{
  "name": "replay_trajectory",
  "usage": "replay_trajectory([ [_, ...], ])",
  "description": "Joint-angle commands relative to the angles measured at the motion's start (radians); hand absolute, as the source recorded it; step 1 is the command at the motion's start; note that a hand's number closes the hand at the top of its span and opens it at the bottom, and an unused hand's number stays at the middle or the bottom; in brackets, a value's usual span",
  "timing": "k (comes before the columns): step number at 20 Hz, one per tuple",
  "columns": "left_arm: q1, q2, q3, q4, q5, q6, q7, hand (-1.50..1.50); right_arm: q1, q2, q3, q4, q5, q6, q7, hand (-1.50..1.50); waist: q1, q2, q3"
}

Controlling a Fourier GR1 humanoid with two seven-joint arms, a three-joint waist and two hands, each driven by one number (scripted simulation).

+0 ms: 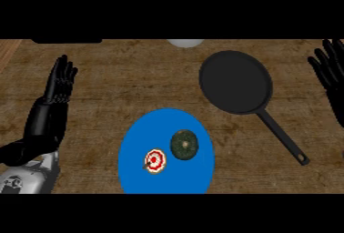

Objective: Pick the cupcake from the plate and place it in the pan

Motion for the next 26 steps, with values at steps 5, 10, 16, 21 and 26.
replay_trajectory([
  [5,-0.012,-0.040,-0.011,0.084,0.086,-0.040,0.147,0.00,-0.259,0.190,0.294,-0.086,-0.109,0.244,0.008,1.50,0.139,0.002,-0.008],
  [10,0.000,-0.074,0.016,0.165,0.148,-0.030,0.249,0.00,-0.319,0.155,0.416,-0.029,0.238,0.281,-0.192,1.50,0.046,-0.009,-0.007],
  [16,0.006,-0.021,0.077,0.121,0.177,-0.054,0.310,0.00,-0.317,0.015,0.373,0.139,0.391,0.415,-0.391,-1.50,0.017,-0.019,-0.007],
  [21,-0.019,-0.023,0.091,0.136,0.173,-0.059,0.316,0.00,-0.496,0.069,0.443,0.201,0.541,0.426,-0.436,-1.50,0.021,-0.019,-0.008],
  [26,0.001,-0.032,0.096,0.162,0.177,-0.079,0.308,0.00,-0.634,0.124,0.520,0.168,0.604,0.490,-0.277,-1.50,0.017,-0.022,-0.009],
])
